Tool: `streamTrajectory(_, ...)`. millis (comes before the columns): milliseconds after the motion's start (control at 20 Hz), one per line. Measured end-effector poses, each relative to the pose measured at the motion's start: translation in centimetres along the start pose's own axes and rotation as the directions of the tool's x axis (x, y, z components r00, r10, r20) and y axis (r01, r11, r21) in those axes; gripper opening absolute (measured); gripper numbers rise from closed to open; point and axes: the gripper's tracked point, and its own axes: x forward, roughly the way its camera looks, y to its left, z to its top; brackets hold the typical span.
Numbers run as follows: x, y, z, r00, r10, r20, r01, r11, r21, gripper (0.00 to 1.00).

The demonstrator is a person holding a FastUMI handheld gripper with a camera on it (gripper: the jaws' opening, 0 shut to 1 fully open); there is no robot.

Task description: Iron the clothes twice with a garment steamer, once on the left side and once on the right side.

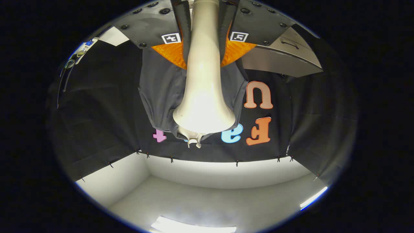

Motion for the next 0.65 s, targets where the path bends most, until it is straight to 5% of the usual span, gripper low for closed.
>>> streamTrajectory(650, 0.37, 0.06, -0.39, 1.000, -0.002, -0.006, 0.002, 1.000, 0.004, 0.41)
